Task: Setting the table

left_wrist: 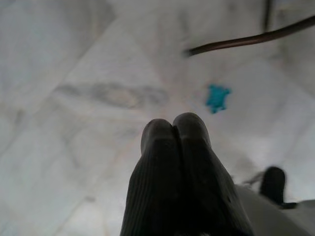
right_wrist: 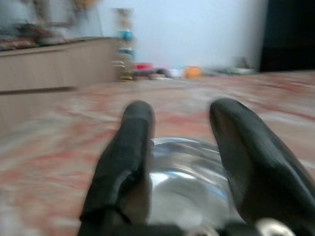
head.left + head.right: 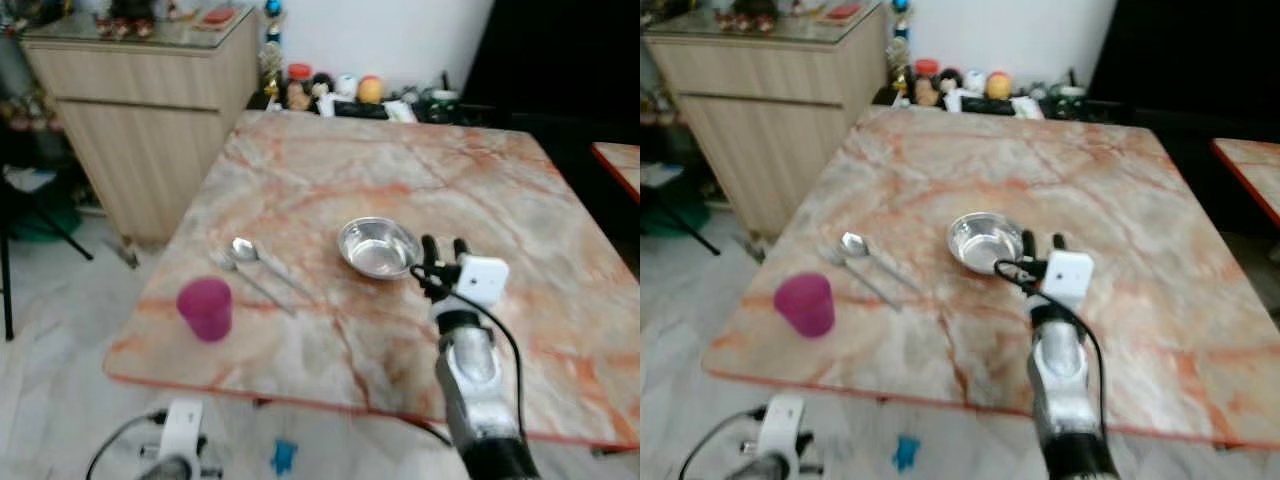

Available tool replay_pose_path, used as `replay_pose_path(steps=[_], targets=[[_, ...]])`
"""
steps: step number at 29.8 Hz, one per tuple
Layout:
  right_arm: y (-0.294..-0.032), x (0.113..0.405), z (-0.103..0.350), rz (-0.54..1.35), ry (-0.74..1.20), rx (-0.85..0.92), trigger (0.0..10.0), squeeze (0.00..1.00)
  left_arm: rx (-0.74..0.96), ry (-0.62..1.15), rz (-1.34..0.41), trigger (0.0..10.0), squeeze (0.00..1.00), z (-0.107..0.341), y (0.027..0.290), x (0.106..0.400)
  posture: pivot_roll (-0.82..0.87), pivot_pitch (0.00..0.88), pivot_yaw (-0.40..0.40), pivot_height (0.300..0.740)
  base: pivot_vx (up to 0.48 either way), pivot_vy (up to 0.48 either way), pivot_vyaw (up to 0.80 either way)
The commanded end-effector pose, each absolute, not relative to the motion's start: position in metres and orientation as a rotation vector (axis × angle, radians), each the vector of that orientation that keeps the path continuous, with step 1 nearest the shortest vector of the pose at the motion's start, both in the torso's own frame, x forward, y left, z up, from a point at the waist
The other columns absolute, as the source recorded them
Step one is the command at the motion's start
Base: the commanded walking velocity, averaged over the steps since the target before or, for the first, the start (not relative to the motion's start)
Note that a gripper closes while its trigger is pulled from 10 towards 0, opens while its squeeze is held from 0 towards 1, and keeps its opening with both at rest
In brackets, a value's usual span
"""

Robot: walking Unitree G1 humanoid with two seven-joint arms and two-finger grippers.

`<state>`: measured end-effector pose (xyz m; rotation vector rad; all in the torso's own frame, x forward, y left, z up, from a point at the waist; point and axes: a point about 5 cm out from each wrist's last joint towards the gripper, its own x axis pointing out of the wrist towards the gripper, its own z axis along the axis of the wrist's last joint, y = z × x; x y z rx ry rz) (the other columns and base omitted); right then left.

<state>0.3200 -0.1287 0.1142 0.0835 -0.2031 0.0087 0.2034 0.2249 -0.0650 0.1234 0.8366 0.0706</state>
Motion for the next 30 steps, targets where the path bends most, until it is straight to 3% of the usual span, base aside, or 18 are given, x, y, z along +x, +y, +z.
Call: replay_pose_path(steps=[1, 10, 11, 17, 18, 19, 20, 30], targets=[[-0.140, 0.319, 0.111, -0.023, -0.188, 0.068, 10.0, 0.00, 0.119, 0.852, 0.064, 10.0, 0.00, -0.068, 0.221, 0.201, 0.12, 0.008, -0.054, 0.740, 0.000, 0.000, 0.00], [-0.146, 0.322, 0.114, -0.065, -0.164, 0.157, 10.0, 0.00, 0.119, 0.855, 0.062, 10.0, 0.00, -0.068, 0.219, 0.201, 0.12, 0.009, -0.055, 0.740, 0.000, 0.000, 0.00], [-0.147, 0.324, 0.112, -0.084, -0.136, 0.169, 10.0, 1.00, 0.119, 0.855, 0.061, 10.0, 0.00, -0.068, 0.219, 0.201, 0.12, 0.009, -0.055, 0.740, 0.000, 0.000, 0.00], [-0.157, 0.329, 0.111, -0.187, -0.076, 0.306, 10.0, 1.00, 0.118, 0.855, 0.060, 10.0, 0.00, -0.068, 0.218, 0.201, 0.12, 0.012, -0.055, 0.740, 0.000, 0.000, 0.00], [-0.158, 0.329, 0.110, -0.199, -0.063, 0.318, 10.0, 0.86, 0.119, 0.855, 0.059, 10.0, 0.00, -0.068, 0.218, 0.201, 0.12, 0.012, -0.055, 0.740, 0.000, 0.000, 0.00], [-0.159, 0.330, 0.110, -0.207, -0.052, 0.326, 10.0, 0.29, 0.119, 0.856, 0.059, 10.0, 0.00, -0.069, 0.218, 0.201, 0.11, 0.011, -0.055, 0.740, 0.000, 0.000, 0.00], [-0.161, 0.332, 0.108, -0.224, -0.033, 0.343, 10.0, 0.00, 0.119, 0.857, 0.058, 10.0, 0.00, -0.069, 0.218, 0.201, 0.12, 0.012, -0.055, 0.740, 0.000, 0.000, 0.00], [-0.155, 0.340, 0.093, -0.191, 0.151, 0.400, 10.0, 0.00, 0.120, 0.850, 0.058, 10.0, 0.00, -0.068, 0.219, 0.201, 0.12, 0.013, -0.054, 0.740, 0.000, 0.000, 0.00]])
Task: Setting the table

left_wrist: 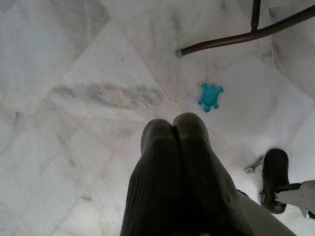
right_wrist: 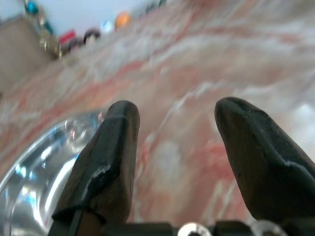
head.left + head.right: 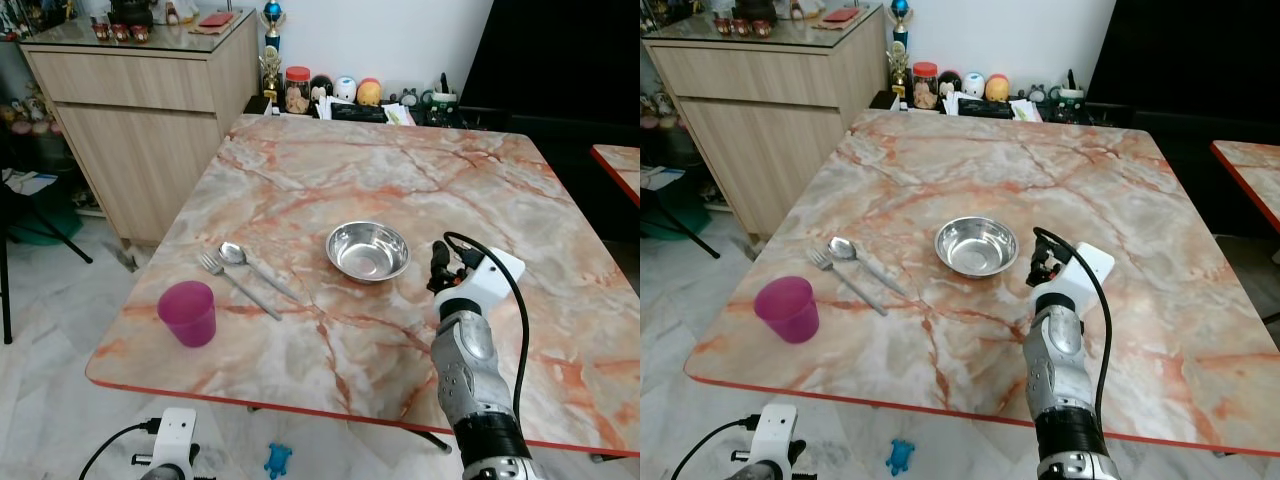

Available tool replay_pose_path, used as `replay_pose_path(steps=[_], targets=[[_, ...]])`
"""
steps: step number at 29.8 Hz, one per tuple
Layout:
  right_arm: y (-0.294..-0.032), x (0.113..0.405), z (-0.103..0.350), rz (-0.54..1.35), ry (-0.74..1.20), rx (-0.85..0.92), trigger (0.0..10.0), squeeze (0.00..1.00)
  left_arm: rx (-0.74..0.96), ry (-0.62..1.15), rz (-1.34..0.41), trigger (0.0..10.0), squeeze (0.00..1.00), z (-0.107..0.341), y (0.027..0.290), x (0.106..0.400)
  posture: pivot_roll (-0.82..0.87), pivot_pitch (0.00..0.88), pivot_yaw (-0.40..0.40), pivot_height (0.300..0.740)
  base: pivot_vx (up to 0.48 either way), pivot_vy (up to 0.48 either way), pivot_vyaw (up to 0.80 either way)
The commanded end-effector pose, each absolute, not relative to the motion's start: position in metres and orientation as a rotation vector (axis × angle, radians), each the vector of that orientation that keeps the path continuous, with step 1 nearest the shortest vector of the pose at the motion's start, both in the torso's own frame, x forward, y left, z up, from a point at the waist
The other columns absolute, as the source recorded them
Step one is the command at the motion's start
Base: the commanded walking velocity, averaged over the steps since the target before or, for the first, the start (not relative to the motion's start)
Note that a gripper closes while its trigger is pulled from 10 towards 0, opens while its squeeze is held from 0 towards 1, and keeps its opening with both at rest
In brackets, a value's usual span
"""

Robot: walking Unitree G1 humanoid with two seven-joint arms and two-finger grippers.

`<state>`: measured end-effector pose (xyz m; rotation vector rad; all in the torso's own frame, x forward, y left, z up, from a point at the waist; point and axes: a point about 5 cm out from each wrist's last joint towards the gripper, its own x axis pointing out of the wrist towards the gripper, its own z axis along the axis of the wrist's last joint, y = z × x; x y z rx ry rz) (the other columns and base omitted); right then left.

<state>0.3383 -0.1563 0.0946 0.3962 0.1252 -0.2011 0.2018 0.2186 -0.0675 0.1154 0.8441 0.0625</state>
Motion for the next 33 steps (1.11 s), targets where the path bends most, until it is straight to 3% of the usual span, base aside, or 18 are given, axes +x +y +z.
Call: replay_pose_path(steps=[1, 33], targets=[[-0.149, 0.343, 0.095, -0.151, 0.154, 0.421, 10.0, 0.00, 0.119, 0.847, 0.056, 10.0, 0.00, -0.068, 0.218, 0.202, 0.12, 0.015, -0.055, 0.740, 0.000, 0.000, 0.00], [-0.136, 0.354, 0.085, -0.046, 0.270, 0.515, 10.0, 0.00, 0.119, 0.858, 0.049, 10.0, 0.00, -0.070, 0.214, 0.200, 0.12, 0.018, -0.061, 0.740, 0.000, 0.000, 0.00]])
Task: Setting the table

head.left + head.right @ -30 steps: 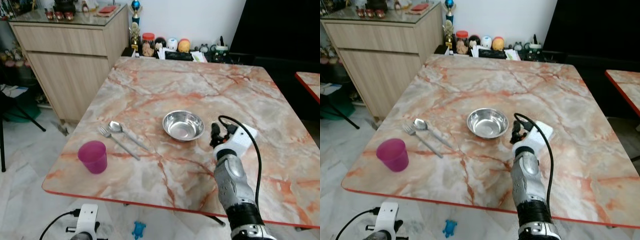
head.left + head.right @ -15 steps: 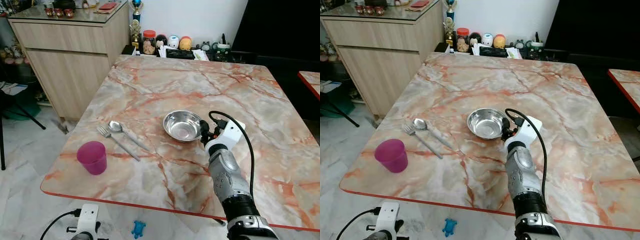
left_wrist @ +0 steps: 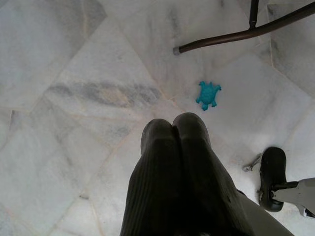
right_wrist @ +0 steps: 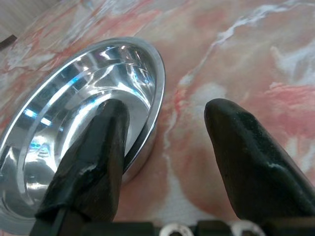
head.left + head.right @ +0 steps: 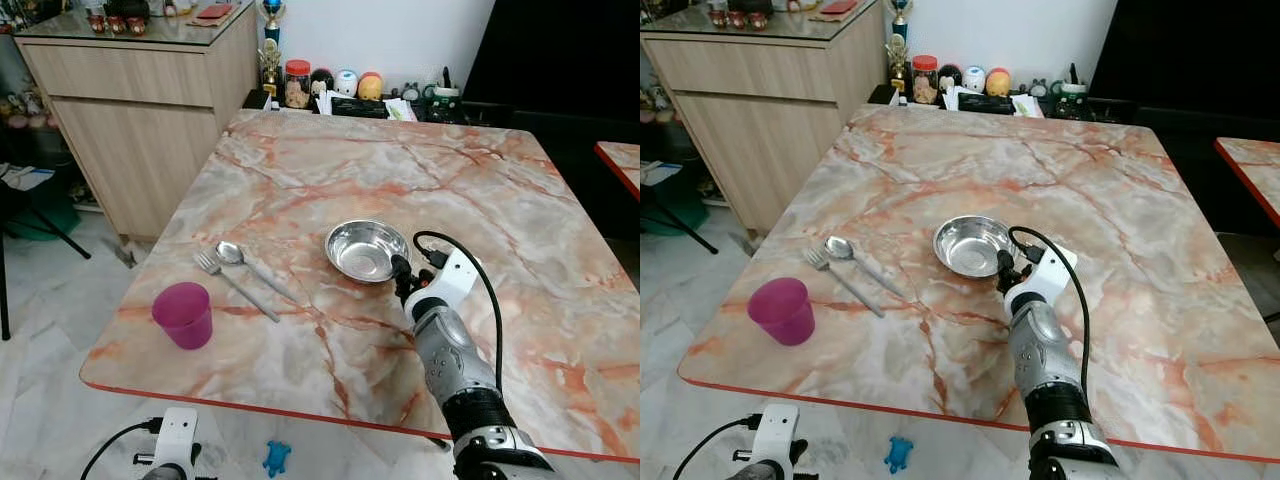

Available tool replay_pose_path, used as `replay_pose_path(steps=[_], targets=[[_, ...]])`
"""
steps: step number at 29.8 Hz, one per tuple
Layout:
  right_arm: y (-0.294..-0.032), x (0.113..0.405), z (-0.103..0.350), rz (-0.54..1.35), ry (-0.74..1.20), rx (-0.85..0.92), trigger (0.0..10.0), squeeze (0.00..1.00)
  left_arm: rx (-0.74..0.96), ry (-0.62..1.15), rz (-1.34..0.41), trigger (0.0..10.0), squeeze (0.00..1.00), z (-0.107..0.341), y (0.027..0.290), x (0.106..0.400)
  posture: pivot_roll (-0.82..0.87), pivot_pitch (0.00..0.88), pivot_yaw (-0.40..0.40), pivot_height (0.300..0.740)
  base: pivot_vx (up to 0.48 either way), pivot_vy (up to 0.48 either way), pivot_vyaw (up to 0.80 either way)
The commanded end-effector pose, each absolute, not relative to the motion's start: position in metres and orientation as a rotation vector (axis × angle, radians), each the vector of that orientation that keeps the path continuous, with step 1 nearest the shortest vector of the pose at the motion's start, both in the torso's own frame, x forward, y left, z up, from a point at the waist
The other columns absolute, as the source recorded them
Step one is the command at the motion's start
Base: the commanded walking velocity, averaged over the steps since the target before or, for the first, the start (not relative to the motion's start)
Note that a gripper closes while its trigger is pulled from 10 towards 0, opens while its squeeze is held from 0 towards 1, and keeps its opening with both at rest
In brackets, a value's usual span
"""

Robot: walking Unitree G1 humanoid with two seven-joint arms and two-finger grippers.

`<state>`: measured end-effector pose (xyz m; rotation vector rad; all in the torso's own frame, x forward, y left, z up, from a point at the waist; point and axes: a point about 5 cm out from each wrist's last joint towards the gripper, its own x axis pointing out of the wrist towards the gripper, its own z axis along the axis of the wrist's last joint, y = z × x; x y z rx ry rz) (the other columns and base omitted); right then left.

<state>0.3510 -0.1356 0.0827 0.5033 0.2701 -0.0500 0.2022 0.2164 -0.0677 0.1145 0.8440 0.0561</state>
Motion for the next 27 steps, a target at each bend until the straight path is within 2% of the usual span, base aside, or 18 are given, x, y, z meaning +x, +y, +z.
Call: replay_pose_path(steps=[1, 19, 27], targets=[[-0.135, 0.355, 0.087, -0.037, 0.268, 0.513, 10.0, 0.00, 0.120, 0.858, 0.048, 10.0, 0.00, -0.070, 0.214, 0.200, 0.13, 0.018, -0.060, 0.740, 0.000, 0.000, 0.00], [-0.121, 0.359, 0.088, -0.016, 0.287, 0.607, 10.0, 0.00, 0.115, 0.857, 0.042, 10.0, 0.00, -0.069, 0.213, 0.201, 0.13, 0.019, -0.067, 0.740, 0.000, 0.000, 0.00], [-0.121, 0.362, 0.087, -0.035, 0.313, 0.701, 10.0, 0.00, 0.114, 0.863, 0.039, 10.0, 0.00, -0.070, 0.212, 0.200, 0.13, 0.022, -0.070, 0.740, 0.000, 0.000, 0.00]])
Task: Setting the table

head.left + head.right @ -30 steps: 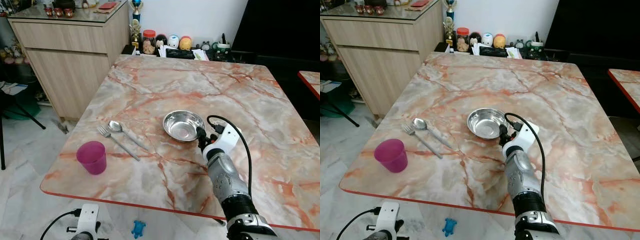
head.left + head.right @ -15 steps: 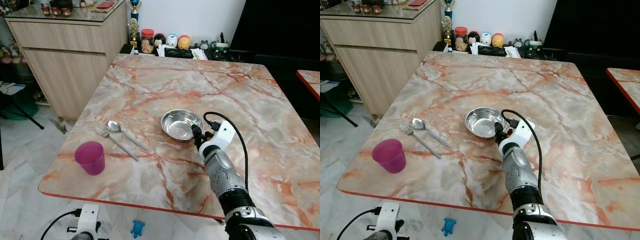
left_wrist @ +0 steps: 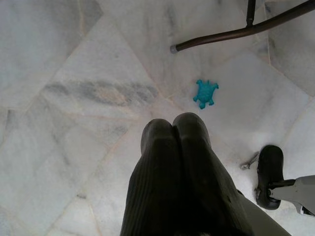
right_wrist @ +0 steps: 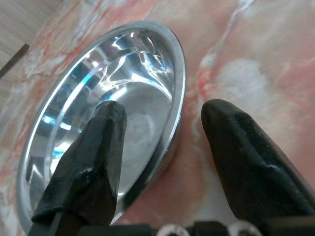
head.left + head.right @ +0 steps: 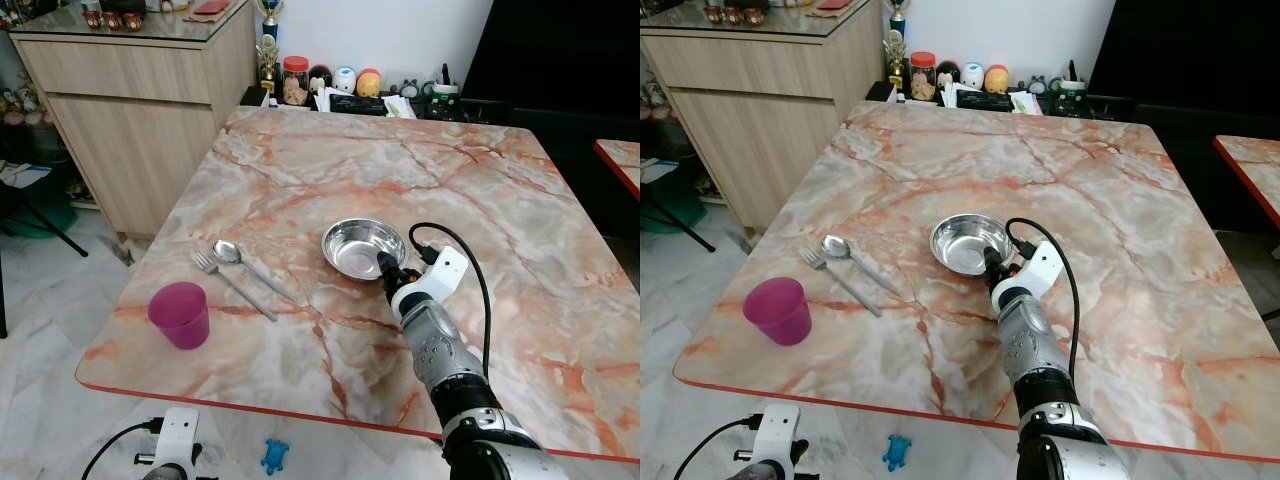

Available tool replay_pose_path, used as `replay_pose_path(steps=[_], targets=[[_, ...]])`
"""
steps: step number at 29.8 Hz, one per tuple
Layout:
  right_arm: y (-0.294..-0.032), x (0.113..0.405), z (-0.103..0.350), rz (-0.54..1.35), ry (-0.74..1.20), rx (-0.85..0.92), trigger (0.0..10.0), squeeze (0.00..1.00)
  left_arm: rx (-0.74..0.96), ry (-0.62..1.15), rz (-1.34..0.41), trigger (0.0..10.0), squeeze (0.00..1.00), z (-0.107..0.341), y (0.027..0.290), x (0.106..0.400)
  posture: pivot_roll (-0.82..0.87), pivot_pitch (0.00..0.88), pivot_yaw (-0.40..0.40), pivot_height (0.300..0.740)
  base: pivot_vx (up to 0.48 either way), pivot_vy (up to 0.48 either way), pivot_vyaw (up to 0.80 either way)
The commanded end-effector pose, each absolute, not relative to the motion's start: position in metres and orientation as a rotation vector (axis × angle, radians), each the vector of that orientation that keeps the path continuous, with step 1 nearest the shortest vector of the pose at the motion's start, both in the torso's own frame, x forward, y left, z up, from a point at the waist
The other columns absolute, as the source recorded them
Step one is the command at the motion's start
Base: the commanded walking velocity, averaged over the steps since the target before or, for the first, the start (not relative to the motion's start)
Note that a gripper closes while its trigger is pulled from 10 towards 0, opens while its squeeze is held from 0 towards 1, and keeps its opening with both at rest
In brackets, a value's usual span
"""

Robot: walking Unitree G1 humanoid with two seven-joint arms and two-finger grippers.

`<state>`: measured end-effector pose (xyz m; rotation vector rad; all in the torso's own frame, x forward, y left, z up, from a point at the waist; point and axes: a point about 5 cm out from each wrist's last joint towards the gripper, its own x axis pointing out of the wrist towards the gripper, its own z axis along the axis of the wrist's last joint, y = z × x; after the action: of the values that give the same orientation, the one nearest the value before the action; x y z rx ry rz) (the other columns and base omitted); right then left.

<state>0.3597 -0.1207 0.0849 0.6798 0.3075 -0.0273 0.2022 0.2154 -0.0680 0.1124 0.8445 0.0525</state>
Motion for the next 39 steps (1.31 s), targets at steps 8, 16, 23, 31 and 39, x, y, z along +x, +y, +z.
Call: replay_pose_path(steps=[8, 16, 23, 31, 39], targets=[[-0.1203, 0.3625, 0.0829, -0.061, 0.343, 0.799, 10.0, 0.00, 0.112, 0.863, 0.031, 10.0, 0.00, -0.0706, 0.2104, 0.1996, 0.13, 0.022, -0.070, 0.740, 0.000, 0.000, 0.00], [-0.1185, 0.3617, 0.0803, -0.056, 0.358, 0.793, 0.0, 0.00, 0.116, 0.865, 0.032, 10.0, 0.00, -0.0707, 0.2112, 0.1994, 0.13, 0.016, -0.071, 0.740, 0.000, 0.000, 0.00], [-0.1177, 0.3606, 0.0787, -0.056, 0.353, 0.799, 0.0, 0.00, 0.115, 0.864, 0.027, 10.0, 0.00, -0.0708, 0.2104, 0.1993, 0.13, 0.006, -0.072, 0.740, 0.000, 0.000, 0.00], [-0.1210, 0.3606, 0.0800, -0.066, 0.322, 0.799, 0.0, 0.00, 0.121, 0.868, 0.026, 10.0, 0.00, -0.0714, 0.2103, 0.1983, 0.13, 0.000, -0.074, 0.740, 0.000, 0.000, 0.00], [-0.1218, 0.3600, 0.0840, -0.070, 0.263, 0.838, 0.0, 0.00, 0.127, 0.871, 0.032, 10.0, 0.00, -0.0718, 0.2108, 0.1975, 0.13, 0.000, -0.075, 0.740, 0.000, 0.000, 0.00]])
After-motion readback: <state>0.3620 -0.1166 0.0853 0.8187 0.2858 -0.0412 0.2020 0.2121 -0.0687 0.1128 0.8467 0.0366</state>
